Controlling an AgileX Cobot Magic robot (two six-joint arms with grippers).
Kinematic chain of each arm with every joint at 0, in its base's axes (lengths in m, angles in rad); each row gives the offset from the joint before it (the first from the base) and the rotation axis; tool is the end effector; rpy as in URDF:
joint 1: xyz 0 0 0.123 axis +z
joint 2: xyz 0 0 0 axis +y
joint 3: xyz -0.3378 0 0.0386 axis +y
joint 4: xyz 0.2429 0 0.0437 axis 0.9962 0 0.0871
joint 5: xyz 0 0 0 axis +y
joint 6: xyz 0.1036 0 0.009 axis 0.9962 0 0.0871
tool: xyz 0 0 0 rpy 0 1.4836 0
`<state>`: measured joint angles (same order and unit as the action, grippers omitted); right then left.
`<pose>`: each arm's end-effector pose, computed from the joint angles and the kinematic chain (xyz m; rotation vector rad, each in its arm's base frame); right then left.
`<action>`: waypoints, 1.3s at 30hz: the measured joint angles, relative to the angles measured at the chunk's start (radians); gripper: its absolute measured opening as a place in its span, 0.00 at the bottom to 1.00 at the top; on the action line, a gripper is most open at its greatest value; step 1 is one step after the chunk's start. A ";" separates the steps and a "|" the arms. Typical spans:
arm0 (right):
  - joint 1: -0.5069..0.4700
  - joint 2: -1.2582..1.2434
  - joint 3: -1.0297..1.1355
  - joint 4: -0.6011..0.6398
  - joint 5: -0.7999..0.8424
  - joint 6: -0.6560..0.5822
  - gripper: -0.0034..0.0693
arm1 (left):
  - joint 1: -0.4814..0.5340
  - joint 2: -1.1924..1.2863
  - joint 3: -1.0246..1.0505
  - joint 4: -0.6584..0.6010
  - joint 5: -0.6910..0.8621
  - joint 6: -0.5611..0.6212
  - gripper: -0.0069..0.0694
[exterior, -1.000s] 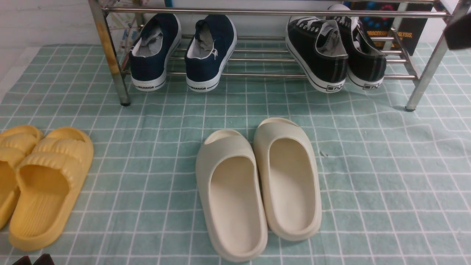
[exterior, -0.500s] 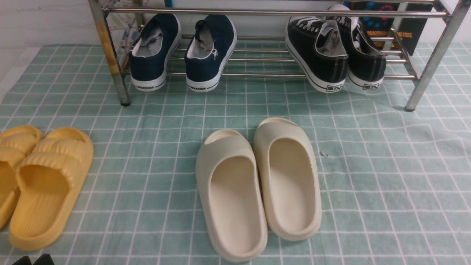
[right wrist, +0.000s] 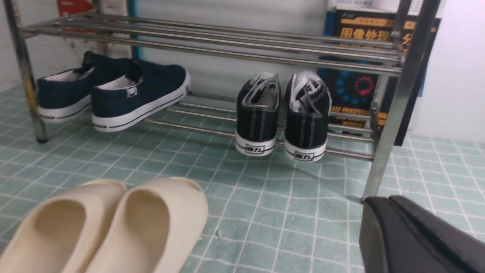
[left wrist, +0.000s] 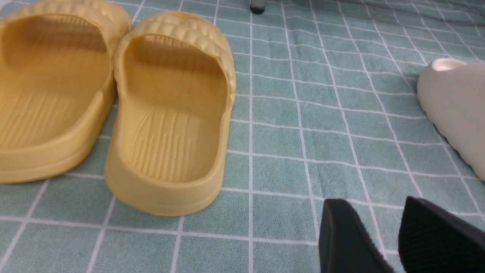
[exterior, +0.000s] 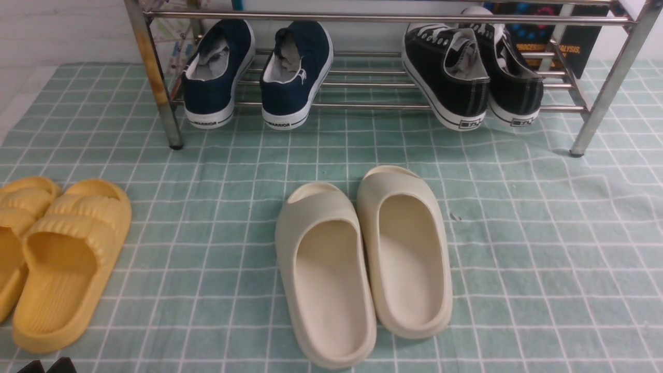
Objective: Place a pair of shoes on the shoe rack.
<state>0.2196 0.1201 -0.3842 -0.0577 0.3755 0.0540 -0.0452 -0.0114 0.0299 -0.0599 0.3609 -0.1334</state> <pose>-0.0032 -0.0030 0.3049 -0.1583 1.5887 0.1543 0.0049 -0.0024 0.1670 -0.1198 1.8624 -0.1821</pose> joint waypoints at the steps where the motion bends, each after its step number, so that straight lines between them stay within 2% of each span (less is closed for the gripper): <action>1: -0.015 -0.019 0.048 -0.041 -0.042 0.026 0.04 | 0.000 0.000 0.000 0.000 0.000 0.000 0.40; 4: -0.101 -0.065 0.176 -0.095 -0.101 0.086 0.04 | 0.000 0.000 0.000 0.000 0.000 0.000 0.40; 9: -0.270 -0.098 0.336 -0.068 -0.125 0.125 0.04 | 0.000 0.000 0.000 0.000 0.000 0.000 0.40; 13: -0.336 -0.128 0.408 -0.072 -0.152 0.148 0.04 | 0.000 0.000 0.000 0.000 0.000 0.000 0.40; 23: -0.278 -0.130 0.407 -0.089 -0.018 0.148 0.04 | 0.000 0.000 0.000 -0.001 0.000 0.000 0.40; 39: -0.270 -0.130 0.402 -0.090 0.005 0.148 0.05 | 0.000 0.000 0.000 -0.001 0.000 0.000 0.40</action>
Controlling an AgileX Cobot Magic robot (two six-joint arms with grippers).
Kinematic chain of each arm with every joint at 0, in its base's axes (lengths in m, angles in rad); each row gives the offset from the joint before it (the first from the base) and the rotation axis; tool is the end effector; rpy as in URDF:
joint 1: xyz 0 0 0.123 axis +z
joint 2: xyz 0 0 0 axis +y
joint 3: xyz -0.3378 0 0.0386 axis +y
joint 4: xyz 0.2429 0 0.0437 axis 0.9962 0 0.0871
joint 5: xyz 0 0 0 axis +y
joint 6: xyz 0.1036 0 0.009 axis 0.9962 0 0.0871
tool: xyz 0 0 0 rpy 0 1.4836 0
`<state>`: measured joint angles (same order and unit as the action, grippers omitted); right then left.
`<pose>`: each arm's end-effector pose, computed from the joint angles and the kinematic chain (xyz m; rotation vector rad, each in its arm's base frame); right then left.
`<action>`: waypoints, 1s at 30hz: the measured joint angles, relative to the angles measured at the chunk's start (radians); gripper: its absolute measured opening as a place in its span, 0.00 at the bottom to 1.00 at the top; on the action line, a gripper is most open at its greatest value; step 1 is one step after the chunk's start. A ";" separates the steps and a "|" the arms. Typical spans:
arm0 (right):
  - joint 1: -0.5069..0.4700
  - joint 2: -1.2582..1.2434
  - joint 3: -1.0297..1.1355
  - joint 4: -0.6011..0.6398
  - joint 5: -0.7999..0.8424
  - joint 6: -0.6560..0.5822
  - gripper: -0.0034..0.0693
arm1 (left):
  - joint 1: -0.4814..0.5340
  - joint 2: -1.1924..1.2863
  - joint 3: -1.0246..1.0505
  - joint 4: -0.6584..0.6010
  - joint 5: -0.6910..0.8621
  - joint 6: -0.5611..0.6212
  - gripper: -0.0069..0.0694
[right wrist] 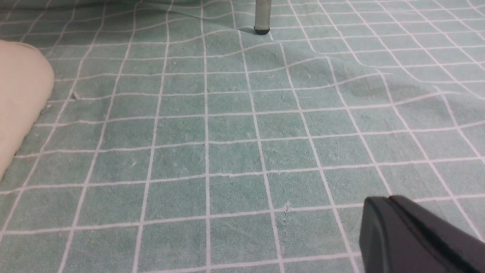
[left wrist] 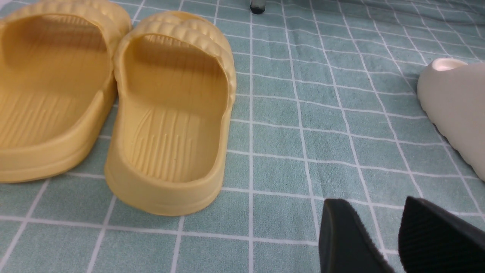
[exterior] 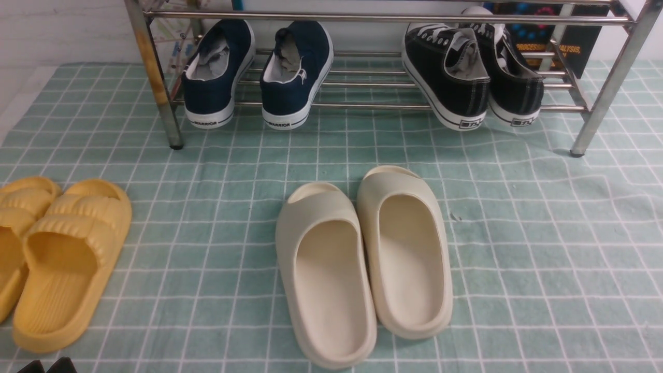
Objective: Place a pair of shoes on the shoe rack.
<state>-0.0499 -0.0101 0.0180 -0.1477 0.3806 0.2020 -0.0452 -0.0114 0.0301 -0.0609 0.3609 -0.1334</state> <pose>0.0040 -0.0059 0.1695 0.1447 1.8625 -0.0408 0.0049 -0.0025 0.1669 -0.1205 1.8626 -0.1831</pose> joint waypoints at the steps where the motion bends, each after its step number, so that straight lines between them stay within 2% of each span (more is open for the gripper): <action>1: 0.000 0.000 0.000 0.000 0.000 0.000 0.05 | 0.000 0.000 0.000 0.000 0.000 0.000 0.40; 30: 0.000 0.000 0.000 -0.003 0.000 0.000 0.07 | 0.000 0.000 0.000 0.000 0.000 0.000 0.40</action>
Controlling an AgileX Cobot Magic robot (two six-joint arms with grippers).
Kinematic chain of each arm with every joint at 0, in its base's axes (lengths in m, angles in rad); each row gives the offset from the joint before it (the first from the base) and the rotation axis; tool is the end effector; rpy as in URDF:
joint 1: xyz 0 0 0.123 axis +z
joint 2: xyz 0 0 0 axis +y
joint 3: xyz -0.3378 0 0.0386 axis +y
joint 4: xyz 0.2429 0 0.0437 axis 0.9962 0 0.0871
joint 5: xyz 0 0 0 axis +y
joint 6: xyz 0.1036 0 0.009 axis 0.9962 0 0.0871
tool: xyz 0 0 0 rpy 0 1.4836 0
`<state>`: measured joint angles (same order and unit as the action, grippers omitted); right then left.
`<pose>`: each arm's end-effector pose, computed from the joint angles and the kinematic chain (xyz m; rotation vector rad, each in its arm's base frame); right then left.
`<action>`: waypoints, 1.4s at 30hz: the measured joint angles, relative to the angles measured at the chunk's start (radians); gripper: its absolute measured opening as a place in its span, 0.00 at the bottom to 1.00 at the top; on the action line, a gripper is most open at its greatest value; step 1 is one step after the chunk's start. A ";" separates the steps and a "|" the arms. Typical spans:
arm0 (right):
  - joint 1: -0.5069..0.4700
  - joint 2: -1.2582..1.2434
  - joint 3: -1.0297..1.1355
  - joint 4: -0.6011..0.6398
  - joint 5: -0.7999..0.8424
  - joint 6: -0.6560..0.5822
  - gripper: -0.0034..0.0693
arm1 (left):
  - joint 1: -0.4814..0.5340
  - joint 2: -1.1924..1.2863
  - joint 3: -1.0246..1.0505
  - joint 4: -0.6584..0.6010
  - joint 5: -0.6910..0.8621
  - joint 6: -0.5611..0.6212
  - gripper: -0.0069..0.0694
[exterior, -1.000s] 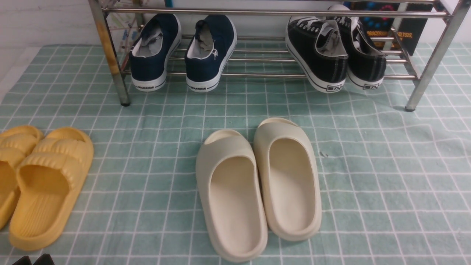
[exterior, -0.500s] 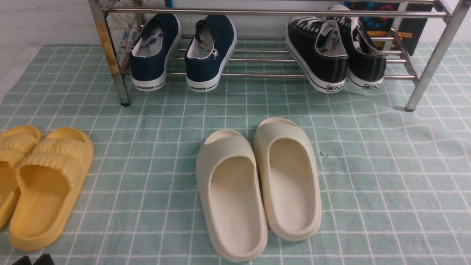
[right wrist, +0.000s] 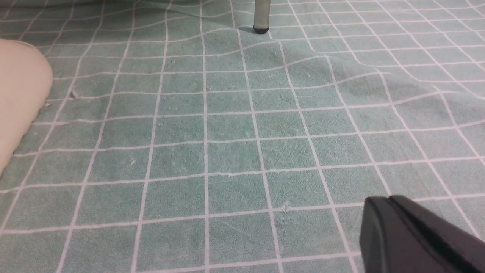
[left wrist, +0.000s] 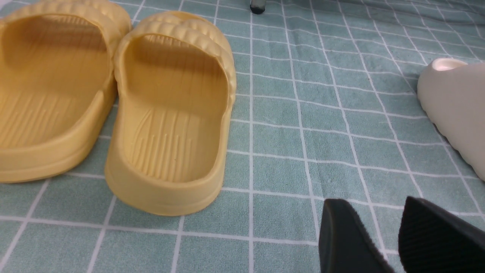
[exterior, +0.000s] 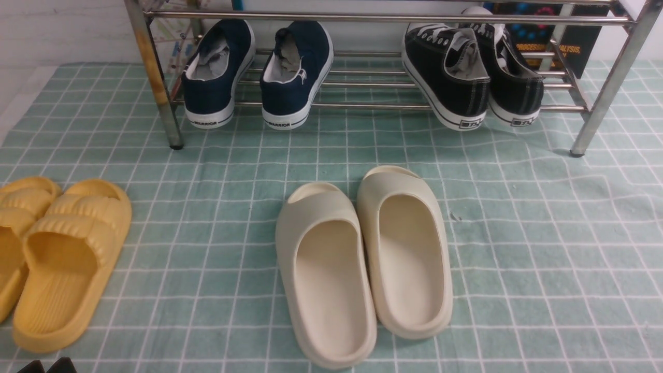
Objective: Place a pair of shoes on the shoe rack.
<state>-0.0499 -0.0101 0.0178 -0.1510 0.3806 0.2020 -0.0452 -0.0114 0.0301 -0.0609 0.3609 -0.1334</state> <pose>0.0040 -0.0060 0.1696 0.1427 1.8623 -0.0441 0.0049 -0.0025 0.1669 -0.1205 1.8626 -0.1831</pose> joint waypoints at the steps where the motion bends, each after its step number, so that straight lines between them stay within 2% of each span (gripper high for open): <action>1: 0.000 0.000 0.000 0.000 0.000 0.000 0.07 | 0.000 0.000 0.000 0.000 0.000 0.000 0.40; 42: 0.000 0.000 0.000 0.000 0.001 -0.001 0.12 | 0.000 0.000 0.000 0.000 0.000 0.000 0.40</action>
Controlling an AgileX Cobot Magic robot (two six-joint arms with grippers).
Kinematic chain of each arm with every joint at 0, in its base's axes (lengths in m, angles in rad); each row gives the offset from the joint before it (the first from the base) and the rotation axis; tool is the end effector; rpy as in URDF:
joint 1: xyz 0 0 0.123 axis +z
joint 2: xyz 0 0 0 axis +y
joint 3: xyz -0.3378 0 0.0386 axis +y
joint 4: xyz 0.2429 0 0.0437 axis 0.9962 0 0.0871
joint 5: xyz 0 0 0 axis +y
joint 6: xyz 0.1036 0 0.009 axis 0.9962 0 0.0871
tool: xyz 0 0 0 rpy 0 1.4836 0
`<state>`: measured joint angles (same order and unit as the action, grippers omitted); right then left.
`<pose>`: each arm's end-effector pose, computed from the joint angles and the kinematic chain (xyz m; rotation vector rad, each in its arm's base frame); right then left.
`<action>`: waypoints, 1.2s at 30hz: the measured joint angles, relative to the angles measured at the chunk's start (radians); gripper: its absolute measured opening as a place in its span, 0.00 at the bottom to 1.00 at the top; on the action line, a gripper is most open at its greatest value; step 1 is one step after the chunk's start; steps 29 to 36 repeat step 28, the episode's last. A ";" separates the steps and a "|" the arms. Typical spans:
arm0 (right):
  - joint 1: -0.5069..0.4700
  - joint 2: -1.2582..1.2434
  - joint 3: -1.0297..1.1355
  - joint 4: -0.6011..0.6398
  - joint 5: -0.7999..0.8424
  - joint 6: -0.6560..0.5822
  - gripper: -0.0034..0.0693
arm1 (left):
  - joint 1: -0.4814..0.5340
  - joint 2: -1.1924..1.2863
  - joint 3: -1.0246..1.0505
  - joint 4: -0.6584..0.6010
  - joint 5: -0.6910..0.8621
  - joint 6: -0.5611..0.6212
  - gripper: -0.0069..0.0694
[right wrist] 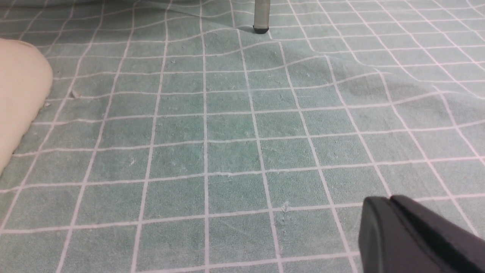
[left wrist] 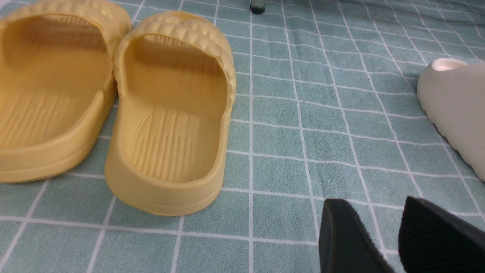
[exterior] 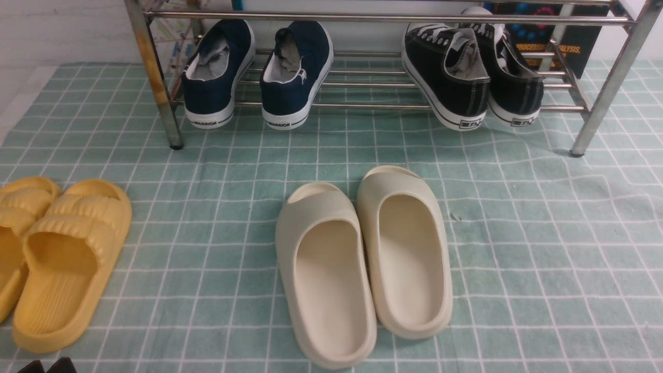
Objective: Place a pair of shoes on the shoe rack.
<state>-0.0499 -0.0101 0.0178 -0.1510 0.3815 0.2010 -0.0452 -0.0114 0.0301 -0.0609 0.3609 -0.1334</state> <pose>0.0040 -0.0060 0.1695 0.1419 1.8632 -0.0449 0.0049 -0.0025 0.1669 -0.1205 1.8626 -0.1831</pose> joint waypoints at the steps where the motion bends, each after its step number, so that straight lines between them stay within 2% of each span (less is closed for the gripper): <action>1: 0.000 0.000 0.000 0.000 0.000 0.000 0.12 | 0.000 0.000 0.000 0.000 0.000 0.000 0.40; 36: 0.000 0.000 0.000 0.000 0.000 0.000 0.17 | 0.000 0.000 0.000 0.000 0.000 0.000 0.40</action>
